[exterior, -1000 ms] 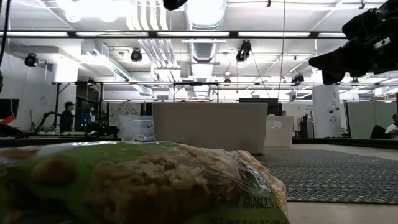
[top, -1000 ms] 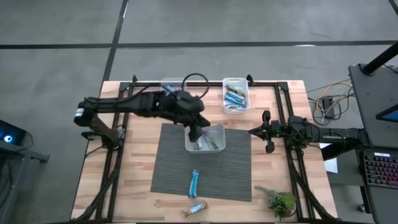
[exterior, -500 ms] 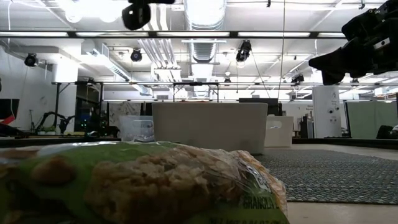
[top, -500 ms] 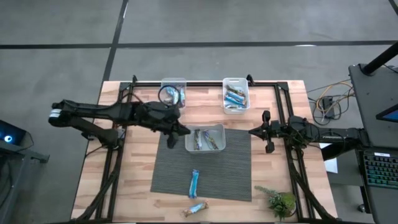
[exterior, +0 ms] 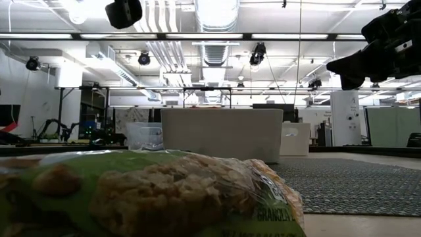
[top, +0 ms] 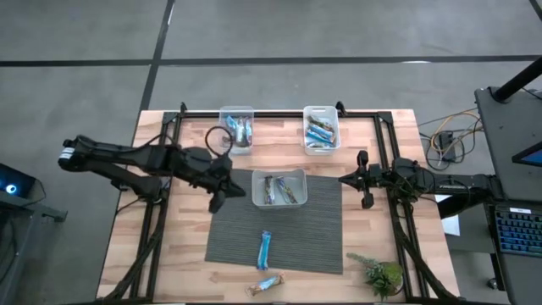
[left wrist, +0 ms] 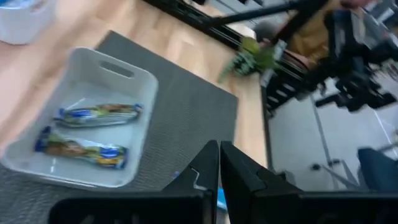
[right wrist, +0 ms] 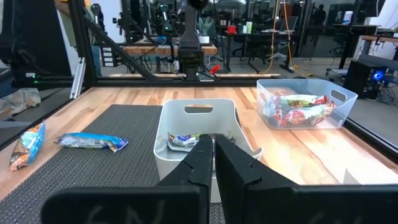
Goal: Pick and place Granola Bars by type
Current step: Put the blue granola bar into the gray bin
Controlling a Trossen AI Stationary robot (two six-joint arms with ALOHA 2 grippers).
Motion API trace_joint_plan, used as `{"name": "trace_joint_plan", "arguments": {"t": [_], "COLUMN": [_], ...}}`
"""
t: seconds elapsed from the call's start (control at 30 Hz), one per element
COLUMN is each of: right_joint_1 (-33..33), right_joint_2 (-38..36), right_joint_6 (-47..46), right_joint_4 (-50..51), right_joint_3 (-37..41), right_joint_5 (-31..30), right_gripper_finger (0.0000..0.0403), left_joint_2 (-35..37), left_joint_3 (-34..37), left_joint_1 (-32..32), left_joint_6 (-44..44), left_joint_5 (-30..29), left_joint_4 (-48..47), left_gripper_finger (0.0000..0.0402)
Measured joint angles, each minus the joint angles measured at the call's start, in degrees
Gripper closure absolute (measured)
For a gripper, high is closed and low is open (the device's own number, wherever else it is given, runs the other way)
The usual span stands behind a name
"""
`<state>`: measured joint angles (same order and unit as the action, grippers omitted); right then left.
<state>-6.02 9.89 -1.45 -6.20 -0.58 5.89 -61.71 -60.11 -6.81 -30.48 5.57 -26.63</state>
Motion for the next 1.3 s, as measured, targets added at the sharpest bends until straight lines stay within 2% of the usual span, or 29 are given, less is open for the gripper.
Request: {"name": "trace_joint_plan", "arguments": {"t": [0.4,0.67,1.0,1.3], "right_joint_1": [0.0,0.0,0.0,0.0], "right_joint_2": [0.0,0.0,0.0,0.0], "right_joint_6": [0.0,0.0,0.0,0.0], "right_joint_4": [0.0,0.0,0.0,0.0], "right_joint_3": [0.0,0.0,0.0,0.0], "right_joint_5": [0.0,0.0,0.0,0.0], "right_gripper_finger": [0.0394,0.0394,0.0394,0.0394], "left_joint_2": [-7.6,-15.4,-25.7,-34.4], "left_joint_3": [-6.0,-12.1,-21.2,-30.4], "left_joint_1": [-9.5,-12.7,-15.8,-18.2], "left_joint_6": [-1.2,-7.2,-18.5,-33.6], "left_joint_5": [0.8,0.0,-1.7,-2.7], "left_joint_4": [0.0,0.1,-1.1,-6.1], "left_gripper_finger": [0.0402,0.0402,0.0402,0.0402]}}
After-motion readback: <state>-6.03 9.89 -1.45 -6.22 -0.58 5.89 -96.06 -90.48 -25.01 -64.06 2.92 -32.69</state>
